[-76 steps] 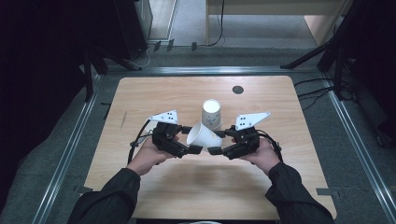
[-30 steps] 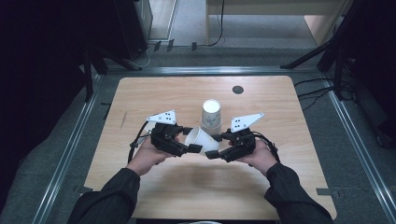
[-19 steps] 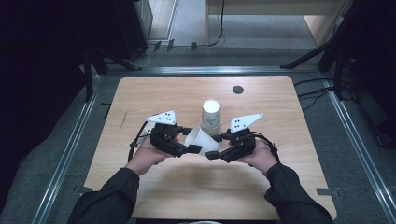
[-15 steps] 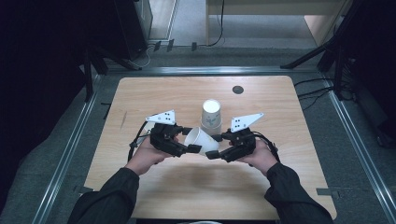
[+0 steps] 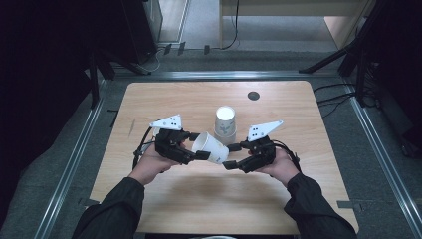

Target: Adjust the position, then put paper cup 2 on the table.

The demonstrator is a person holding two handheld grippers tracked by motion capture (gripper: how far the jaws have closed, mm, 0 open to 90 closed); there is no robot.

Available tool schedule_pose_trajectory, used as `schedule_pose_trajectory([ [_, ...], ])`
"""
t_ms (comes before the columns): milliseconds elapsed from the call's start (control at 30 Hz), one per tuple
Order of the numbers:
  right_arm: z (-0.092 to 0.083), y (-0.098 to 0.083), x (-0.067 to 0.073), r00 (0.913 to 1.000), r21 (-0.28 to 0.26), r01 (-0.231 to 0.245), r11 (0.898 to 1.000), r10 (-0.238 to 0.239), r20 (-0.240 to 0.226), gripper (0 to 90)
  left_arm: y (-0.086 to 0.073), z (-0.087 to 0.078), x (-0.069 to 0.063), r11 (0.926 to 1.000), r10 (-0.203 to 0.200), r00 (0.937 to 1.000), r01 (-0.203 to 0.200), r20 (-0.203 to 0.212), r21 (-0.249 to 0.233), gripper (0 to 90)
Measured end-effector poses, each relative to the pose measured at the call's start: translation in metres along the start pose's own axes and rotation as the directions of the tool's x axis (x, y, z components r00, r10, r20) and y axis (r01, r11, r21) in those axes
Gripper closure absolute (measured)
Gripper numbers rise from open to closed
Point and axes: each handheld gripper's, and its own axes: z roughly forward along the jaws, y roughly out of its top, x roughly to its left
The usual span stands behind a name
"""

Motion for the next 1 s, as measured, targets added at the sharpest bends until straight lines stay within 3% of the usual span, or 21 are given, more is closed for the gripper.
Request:
schedule_pose_trajectory([
  [267,-0.005,-0.003,-0.002,0.9997,0.000,-0.009,1.000,0.009,0.023,33.5,0.000,-0.010,0.002,0.9999,0.000,0.9995,0.000,-0.031,0.012,24.6],
  [533,-0.012,-0.007,-0.004,0.9981,0.000,-0.017,1.000,0.017,0.059,33.6,-0.002,-0.016,0.003,0.9982,0.002,0.9973,0.003,-0.073,0.061,24.6],
  [767,-0.017,-0.012,-0.006,0.9934,0.015,-0.030,0.999,0.028,0.112,33.7,-0.004,-0.023,0.004,0.9941,0.011,0.9927,0.003,-0.120,0.109,24.6],
  [1000,-0.022,-0.014,-0.009,0.9878,0.011,-0.044,0.999,0.042,0.150,33.6,-0.010,-0.034,0.008,0.9900,-0.004,0.9858,0.028,-0.168,0.139,24.6],
])
